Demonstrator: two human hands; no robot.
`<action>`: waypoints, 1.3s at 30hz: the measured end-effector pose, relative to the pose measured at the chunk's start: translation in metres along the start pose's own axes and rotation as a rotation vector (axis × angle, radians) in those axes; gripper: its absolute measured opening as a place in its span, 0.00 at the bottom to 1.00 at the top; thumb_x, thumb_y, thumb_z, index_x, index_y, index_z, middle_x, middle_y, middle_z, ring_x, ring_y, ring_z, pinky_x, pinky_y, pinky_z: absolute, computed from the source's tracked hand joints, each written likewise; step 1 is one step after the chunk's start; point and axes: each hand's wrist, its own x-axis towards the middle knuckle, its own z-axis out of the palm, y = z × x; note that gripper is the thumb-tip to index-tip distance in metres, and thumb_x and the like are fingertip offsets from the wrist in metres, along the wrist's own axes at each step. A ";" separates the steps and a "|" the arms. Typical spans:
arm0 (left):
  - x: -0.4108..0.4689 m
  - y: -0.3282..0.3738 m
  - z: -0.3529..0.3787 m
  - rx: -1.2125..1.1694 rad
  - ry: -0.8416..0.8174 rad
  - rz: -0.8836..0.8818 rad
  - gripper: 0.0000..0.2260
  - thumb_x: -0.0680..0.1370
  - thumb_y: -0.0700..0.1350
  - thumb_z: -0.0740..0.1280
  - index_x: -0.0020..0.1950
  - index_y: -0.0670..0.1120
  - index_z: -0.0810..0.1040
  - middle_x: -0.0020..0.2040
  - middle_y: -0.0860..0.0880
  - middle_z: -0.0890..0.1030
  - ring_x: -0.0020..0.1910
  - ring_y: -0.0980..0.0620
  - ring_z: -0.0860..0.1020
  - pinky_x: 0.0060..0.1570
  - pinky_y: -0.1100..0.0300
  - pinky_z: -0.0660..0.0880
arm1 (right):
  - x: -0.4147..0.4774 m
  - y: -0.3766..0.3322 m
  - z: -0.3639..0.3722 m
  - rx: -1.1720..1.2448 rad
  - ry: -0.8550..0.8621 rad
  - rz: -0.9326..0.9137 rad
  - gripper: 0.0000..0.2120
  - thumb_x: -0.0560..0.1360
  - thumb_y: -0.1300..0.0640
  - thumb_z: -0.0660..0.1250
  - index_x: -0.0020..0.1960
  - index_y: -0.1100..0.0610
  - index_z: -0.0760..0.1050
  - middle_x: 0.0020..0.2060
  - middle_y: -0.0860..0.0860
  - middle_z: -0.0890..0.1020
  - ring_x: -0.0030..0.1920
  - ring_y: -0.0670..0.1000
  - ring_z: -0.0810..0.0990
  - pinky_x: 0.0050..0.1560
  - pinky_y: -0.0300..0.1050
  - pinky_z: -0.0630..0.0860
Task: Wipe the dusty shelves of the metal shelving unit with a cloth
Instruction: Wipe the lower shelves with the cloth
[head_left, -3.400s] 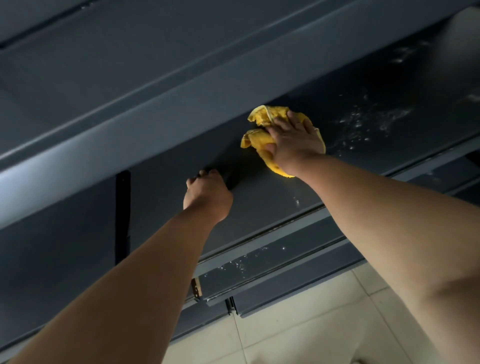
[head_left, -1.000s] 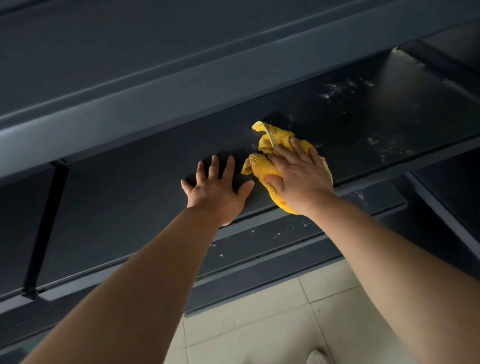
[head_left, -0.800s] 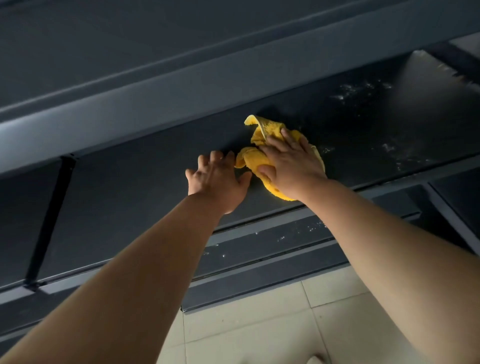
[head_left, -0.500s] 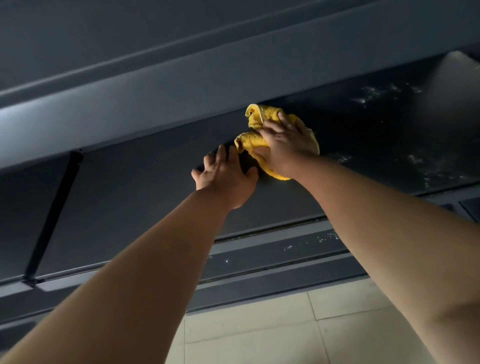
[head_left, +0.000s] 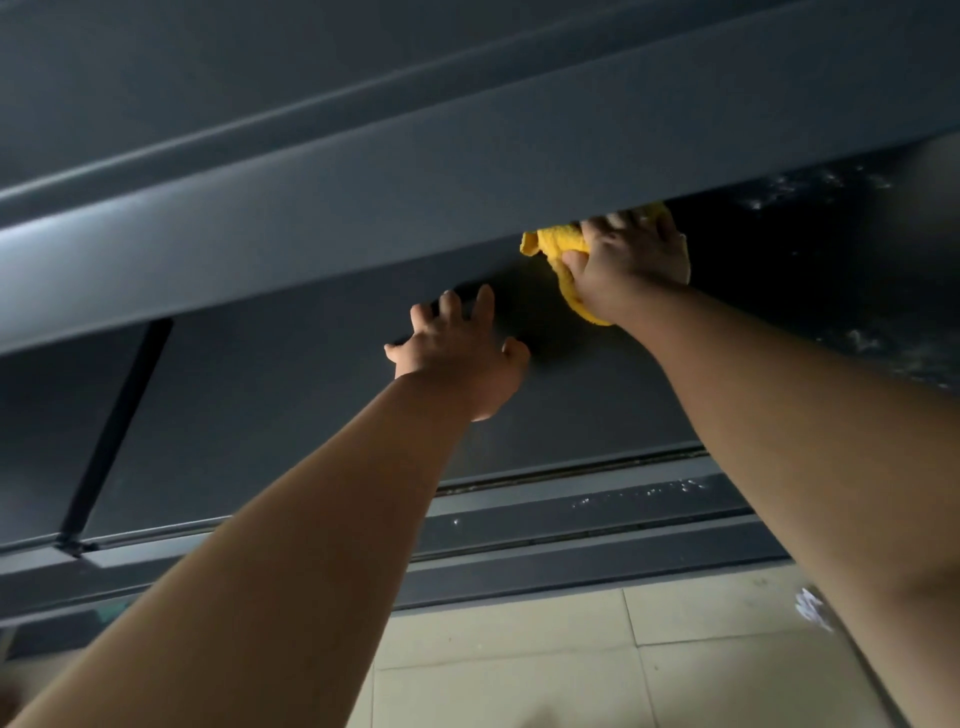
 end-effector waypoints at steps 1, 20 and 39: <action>-0.001 0.001 0.001 0.003 -0.002 -0.006 0.30 0.79 0.61 0.51 0.78 0.54 0.48 0.74 0.45 0.58 0.68 0.39 0.60 0.60 0.33 0.67 | -0.003 0.003 -0.001 0.006 0.001 0.009 0.27 0.81 0.42 0.46 0.78 0.48 0.51 0.78 0.49 0.50 0.78 0.55 0.45 0.76 0.56 0.46; -0.020 -0.004 0.002 -0.063 -0.074 0.010 0.27 0.83 0.56 0.47 0.80 0.53 0.44 0.80 0.47 0.45 0.78 0.42 0.46 0.71 0.36 0.54 | -0.109 0.048 -0.001 0.013 0.048 0.202 0.28 0.81 0.41 0.48 0.77 0.52 0.54 0.78 0.50 0.54 0.78 0.56 0.45 0.77 0.57 0.45; -0.056 -0.031 -0.011 -0.292 -0.008 0.053 0.23 0.76 0.37 0.60 0.72 0.46 0.67 0.68 0.43 0.72 0.66 0.41 0.71 0.57 0.50 0.71 | -0.184 -0.045 -0.006 0.025 0.020 -0.061 0.19 0.80 0.46 0.55 0.69 0.51 0.68 0.69 0.49 0.72 0.73 0.53 0.64 0.70 0.51 0.61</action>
